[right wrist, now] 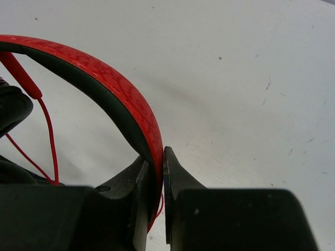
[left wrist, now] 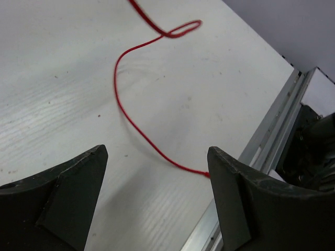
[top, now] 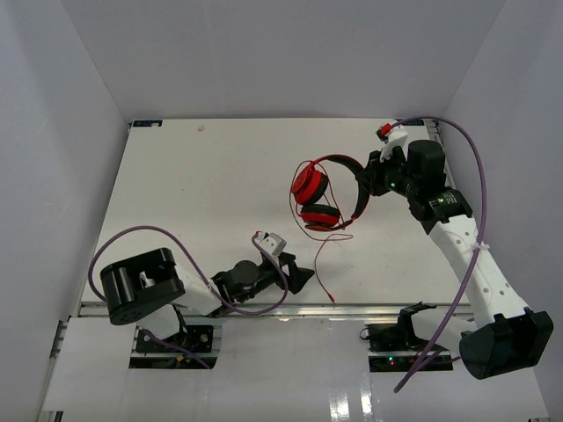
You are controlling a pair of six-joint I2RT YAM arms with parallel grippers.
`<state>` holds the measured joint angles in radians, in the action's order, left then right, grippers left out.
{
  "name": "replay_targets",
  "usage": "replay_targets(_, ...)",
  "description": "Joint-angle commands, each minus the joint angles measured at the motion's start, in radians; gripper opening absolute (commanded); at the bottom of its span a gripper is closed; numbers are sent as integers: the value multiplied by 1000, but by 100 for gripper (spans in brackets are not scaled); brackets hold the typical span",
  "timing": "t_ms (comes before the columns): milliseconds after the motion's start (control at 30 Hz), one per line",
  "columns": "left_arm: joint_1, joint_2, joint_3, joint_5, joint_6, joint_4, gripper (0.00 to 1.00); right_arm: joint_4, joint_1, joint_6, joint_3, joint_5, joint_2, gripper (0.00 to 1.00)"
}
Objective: Wrap the headphones
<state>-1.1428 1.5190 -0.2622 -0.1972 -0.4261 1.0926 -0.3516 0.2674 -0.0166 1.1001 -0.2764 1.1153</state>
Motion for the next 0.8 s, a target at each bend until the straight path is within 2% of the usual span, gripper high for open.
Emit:
replay_targets(0,-3,128,-62,-74,34,388,89,10,-12,70,90,-83,-13,8)
replay_targets(233,8,210,-104,-137,156,565,92,-3,-17,93,130,-122,-19,8)
replay_targets(367,21,221,-130,-159,254,545,94,-9,-19,107,156,-137,-10,8)
replay_targets(500,57,228,-126,-80,324,519,93,-13,-20,120,174,-163,-11,8)
replay_targets(600,107,241,-136,68,368,500,91,-16,-20,136,189,-182,-11,8)
replay_targets(767,193,302,-190,256,340,454,87,-29,-20,158,232,-213,-6,8)
